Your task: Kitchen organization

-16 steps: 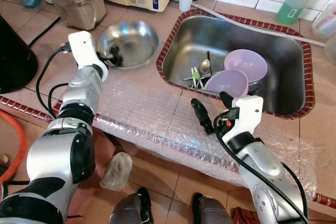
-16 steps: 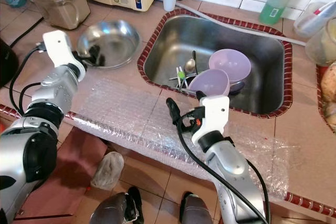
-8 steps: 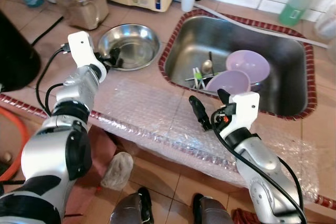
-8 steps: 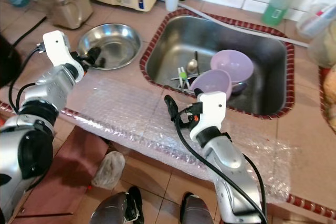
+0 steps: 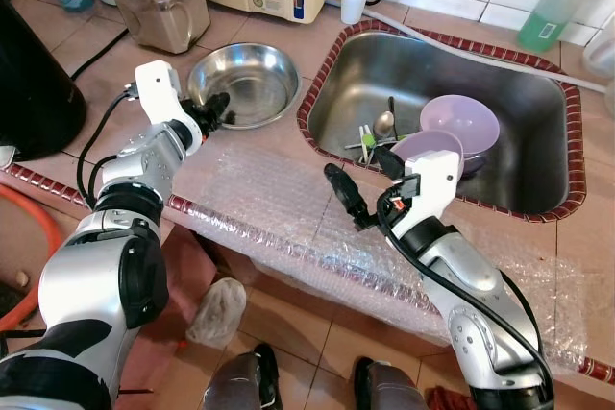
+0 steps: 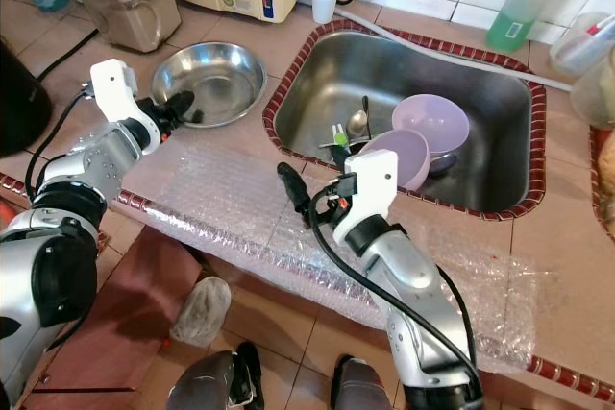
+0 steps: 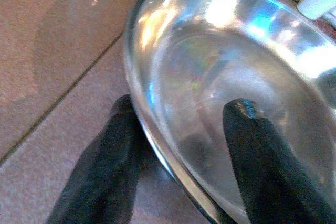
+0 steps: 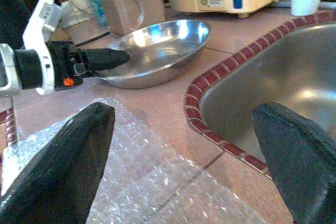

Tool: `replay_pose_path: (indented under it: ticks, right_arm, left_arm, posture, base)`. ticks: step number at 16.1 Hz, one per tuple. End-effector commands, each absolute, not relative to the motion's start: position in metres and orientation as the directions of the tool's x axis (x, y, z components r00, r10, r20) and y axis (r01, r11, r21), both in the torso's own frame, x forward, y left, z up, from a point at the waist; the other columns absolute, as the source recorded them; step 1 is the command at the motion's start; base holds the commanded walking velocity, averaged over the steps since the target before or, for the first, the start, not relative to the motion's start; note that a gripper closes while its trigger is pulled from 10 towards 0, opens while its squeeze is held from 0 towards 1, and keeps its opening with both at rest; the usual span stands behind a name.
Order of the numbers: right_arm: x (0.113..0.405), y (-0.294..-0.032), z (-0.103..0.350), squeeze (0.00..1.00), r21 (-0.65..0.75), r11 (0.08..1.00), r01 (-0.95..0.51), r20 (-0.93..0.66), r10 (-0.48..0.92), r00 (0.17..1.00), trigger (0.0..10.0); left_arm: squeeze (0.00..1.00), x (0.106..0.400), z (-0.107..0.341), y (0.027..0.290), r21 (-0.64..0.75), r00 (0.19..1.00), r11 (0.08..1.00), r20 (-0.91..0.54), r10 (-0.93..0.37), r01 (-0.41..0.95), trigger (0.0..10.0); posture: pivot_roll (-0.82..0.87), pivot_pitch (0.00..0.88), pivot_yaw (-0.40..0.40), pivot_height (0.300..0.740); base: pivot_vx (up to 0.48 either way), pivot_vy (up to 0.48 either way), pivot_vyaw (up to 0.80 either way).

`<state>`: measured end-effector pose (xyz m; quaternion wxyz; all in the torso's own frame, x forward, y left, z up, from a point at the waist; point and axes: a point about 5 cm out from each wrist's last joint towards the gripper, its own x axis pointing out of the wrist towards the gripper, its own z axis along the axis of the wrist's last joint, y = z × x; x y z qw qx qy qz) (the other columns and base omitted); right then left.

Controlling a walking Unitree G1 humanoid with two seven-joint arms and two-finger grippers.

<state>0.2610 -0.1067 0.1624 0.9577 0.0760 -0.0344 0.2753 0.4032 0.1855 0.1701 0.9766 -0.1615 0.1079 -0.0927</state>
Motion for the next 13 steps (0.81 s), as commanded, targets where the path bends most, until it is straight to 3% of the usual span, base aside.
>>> replay_pose_path:
  ticks: [1,13]
  right_arm:
    - [0.264,-0.101,0.163,0.0,0.124,0.819,-0.56,0.104,0.55,0.829,10.0]
    - [0.276,-0.094,0.156,0.0,0.092,0.792,-0.604,0.071,0.6,0.797,10.0]
  left_arm:
    - [0.0,0.396,0.15,0.186,-0.327,0.935,0.933,-0.261,-0.239,0.147,0.0]
    - [0.0,0.39,0.143,0.193,-0.363,0.943,0.916,-0.209,-0.259,0.171,0.0]
  posture:
    - [-0.16,0.122,0.04,0.74]
    - [-0.14,0.105,0.014,0.74]
  base:
    - [0.0,0.0,0.0]
    - [0.0,0.0,0.0]
